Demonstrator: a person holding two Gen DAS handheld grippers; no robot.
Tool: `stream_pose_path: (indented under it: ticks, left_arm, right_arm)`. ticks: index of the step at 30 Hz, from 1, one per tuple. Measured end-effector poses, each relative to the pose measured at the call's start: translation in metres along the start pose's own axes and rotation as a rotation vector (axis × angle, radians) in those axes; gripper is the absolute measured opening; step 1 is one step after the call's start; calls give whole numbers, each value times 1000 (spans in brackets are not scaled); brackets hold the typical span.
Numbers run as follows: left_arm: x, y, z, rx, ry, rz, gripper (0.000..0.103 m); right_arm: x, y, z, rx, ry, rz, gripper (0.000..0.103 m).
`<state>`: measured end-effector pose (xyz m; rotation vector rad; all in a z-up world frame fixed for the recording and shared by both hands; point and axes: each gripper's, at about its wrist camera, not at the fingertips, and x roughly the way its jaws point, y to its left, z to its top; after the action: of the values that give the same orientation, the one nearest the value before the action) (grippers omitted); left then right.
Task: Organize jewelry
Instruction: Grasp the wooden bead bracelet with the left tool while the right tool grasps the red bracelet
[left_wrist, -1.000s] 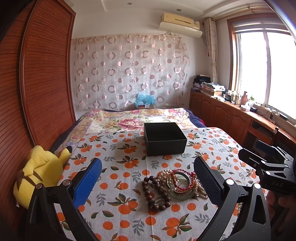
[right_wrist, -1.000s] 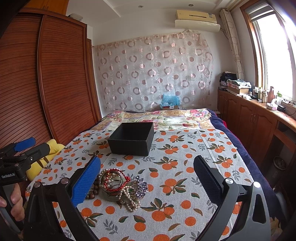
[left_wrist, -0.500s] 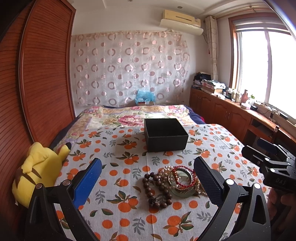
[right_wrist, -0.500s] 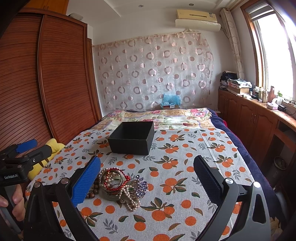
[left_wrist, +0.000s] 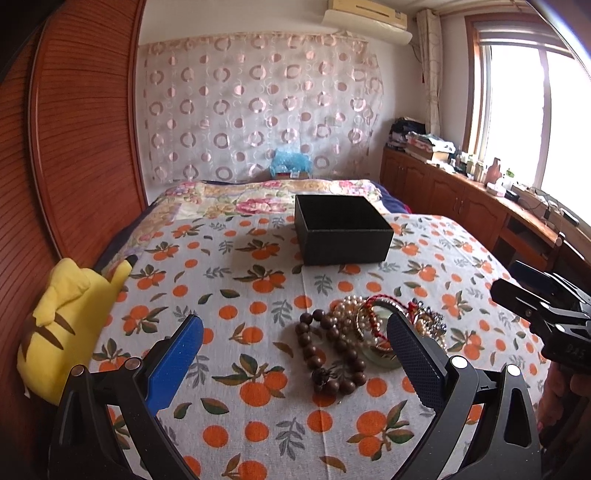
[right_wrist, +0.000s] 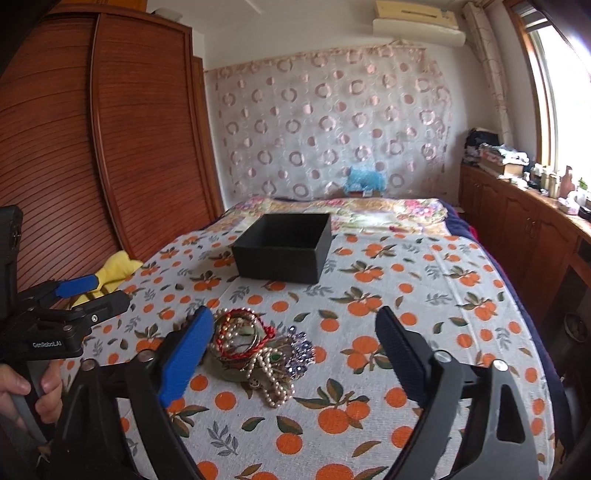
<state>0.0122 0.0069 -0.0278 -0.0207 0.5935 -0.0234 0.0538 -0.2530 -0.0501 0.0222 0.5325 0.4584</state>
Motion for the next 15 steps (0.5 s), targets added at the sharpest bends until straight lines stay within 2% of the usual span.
stream_pose_path:
  ticks: [10,15]
  left_arm:
    - [24,6,-12,25,92,-24,96]
    - [38,8,-20,31,141,-44,96]
  right_arm:
    - [54,7,-3,-36,167,117,62]
    - [80,6,-6,-23,235,157,55]
